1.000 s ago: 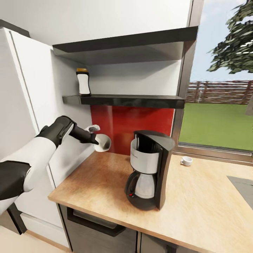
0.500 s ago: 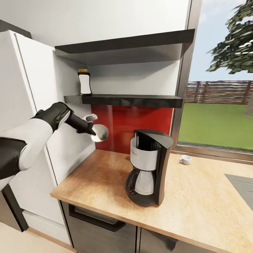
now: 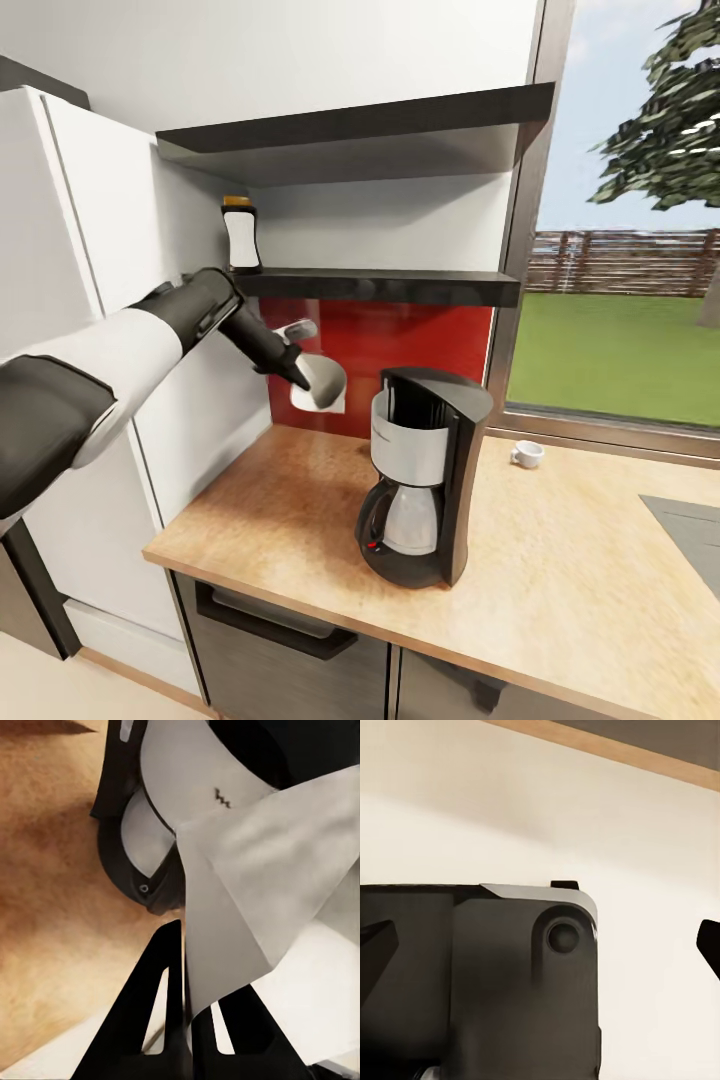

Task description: Set up a coffee station on the kitchen countertop: keep the coffee maker on the countertop, move the bottle of coffee from the kitchen shelf to the counter next to the coffee maker, place a paper coffee filter on top of the coffee maker, put the saucer next to the coffee maker with the coffee cup on the saucer, and place the electric kettle next to the coffee maker.

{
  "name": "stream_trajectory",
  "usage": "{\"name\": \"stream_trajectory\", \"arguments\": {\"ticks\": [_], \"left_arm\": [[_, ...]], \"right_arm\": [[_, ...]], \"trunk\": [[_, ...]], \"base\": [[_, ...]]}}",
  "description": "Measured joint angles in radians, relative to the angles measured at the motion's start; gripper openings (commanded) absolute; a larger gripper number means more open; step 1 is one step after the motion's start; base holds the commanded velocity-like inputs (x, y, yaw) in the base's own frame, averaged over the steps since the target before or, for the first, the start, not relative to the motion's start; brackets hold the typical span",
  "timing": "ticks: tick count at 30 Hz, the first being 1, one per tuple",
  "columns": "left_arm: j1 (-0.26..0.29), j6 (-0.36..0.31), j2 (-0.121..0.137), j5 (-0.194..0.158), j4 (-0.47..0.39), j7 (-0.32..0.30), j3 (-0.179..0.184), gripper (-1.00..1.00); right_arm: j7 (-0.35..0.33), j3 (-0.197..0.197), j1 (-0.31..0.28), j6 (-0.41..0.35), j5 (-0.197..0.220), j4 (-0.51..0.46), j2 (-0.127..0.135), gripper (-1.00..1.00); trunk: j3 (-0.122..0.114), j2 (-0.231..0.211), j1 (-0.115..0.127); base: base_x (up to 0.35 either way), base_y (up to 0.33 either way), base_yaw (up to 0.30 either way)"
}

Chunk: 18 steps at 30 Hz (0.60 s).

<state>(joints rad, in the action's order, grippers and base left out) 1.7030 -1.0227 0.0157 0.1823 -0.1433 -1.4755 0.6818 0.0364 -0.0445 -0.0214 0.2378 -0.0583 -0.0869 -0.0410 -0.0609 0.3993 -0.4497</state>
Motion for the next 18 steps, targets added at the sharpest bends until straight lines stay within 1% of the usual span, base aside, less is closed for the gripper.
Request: {"name": "stream_trajectory", "arguments": {"ticks": [1,3,7,9,10,12,15,18], "left_arm": [[0.002,-0.001,-0.004,0.001,0.000,-0.013,0.019,-1.00],[0.012,-0.002,-0.005,0.001,0.002,-0.019,0.027,-1.00],[0.048,-0.003,-0.002,0.001,0.005,-0.022,0.030,-1.00],[0.080,-0.004,-0.003,0.001,0.006,-0.024,0.029,-1.00],[0.105,-0.005,-0.006,0.001,0.015,-0.024,0.027,-1.00],[0.130,-0.005,-0.010,0.001,0.038,-0.026,0.028,-1.00],[0.143,-0.004,-0.013,0.000,0.050,-0.036,0.028,-1.00],[0.145,-0.004,-0.013,0.000,0.054,-0.040,0.028,-1.00]], "right_arm": [[0.000,0.000,0.000,0.000,0.000,0.000,0.000,1.00],[0.000,0.000,0.000,0.000,0.001,0.000,0.000,1.00],[0.000,0.000,0.000,0.000,0.001,0.000,0.000,1.00],[0.000,0.000,0.000,0.000,0.001,0.000,0.000,1.00],[0.000,0.000,0.000,0.000,0.001,0.000,0.000,1.00],[0.000,0.000,0.000,0.000,0.001,0.000,0.000,1.00],[0.000,0.000,0.000,0.000,0.001,0.000,0.000,1.00],[0.000,0.000,0.000,0.000,0.001,0.000,0.000,1.00]], "trunk": [[0.000,0.000,0.000],[0.000,0.000,0.000],[0.000,0.000,0.000],[0.000,0.000,0.000],[0.000,0.000,0.000],[0.000,0.000,0.000],[0.000,0.000,0.000],[0.000,0.000,0.000]], "base": [[0.000,0.000,0.000],[0.000,0.000,0.000],[0.000,0.000,0.000],[0.000,0.000,-0.061],[0.000,0.000,-0.178],[0.000,0.000,-0.231],[0.000,0.000,-0.262],[0.000,0.000,-0.273]]}}
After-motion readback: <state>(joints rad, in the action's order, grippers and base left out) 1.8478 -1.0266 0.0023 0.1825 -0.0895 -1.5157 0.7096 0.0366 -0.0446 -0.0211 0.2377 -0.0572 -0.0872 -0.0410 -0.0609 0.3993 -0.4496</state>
